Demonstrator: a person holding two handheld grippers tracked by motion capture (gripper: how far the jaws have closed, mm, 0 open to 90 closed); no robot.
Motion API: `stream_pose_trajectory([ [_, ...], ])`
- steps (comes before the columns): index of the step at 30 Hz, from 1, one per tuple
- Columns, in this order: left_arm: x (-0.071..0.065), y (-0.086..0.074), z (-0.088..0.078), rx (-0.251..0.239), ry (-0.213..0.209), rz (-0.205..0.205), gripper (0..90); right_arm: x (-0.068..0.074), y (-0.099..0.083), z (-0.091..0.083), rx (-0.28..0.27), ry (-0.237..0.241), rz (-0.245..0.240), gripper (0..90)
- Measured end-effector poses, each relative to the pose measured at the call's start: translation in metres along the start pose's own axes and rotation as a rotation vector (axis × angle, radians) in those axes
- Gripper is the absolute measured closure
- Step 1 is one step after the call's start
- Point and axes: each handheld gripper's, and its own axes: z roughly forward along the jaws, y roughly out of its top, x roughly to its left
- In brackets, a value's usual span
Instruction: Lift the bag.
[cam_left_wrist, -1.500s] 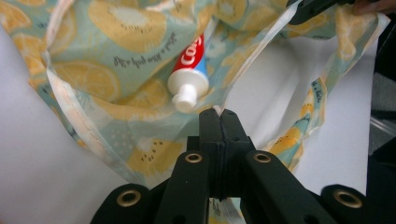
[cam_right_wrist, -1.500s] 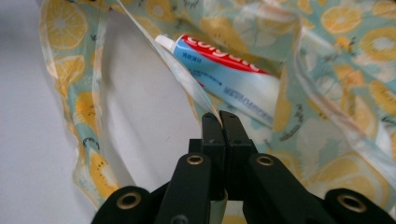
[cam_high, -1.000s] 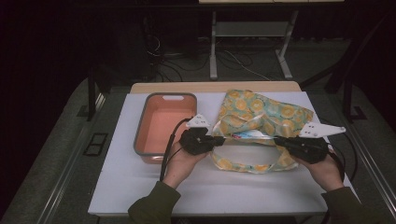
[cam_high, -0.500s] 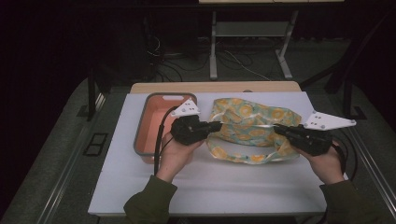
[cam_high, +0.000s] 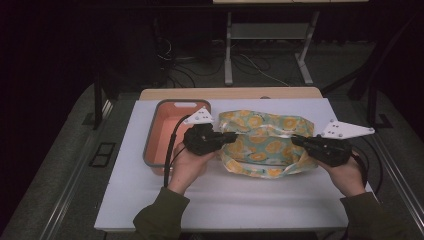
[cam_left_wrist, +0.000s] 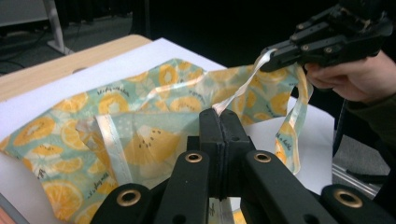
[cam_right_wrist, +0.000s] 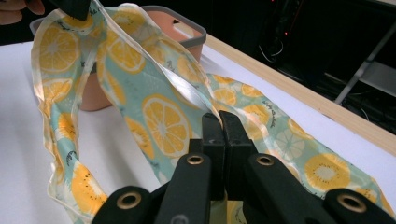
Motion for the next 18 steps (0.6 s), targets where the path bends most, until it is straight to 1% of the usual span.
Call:
stream_pose_trajectory([
  [9,0.009,-0.016,0.015,0.071,-0.002,-0.033,89.3,-0.005,-0.011,0.012,0.055,0.010,0.027,89.6],
  [11,0.010,-0.019,0.017,0.077,-0.002,-0.041,89.1,-0.005,-0.014,0.015,0.066,0.013,0.033,89.6],
  [14,0.011,-0.022,0.020,0.091,-0.003,-0.041,88.3,-0.007,-0.016,0.018,0.083,0.018,0.041,89.5],
  [15,0.011,-0.023,0.021,0.093,-0.002,-0.043,86.9,-0.007,-0.017,0.018,0.089,0.017,0.045,89.5],
  [16,0.012,-0.024,0.021,0.098,-0.003,-0.047,82.8,-0.007,-0.018,0.019,0.096,0.018,0.045,89.5],
  [18,0.012,-0.026,0.022,0.106,0.005,-0.043,80.7,-0.008,-0.021,0.022,0.111,0.018,0.050,89.5],
])
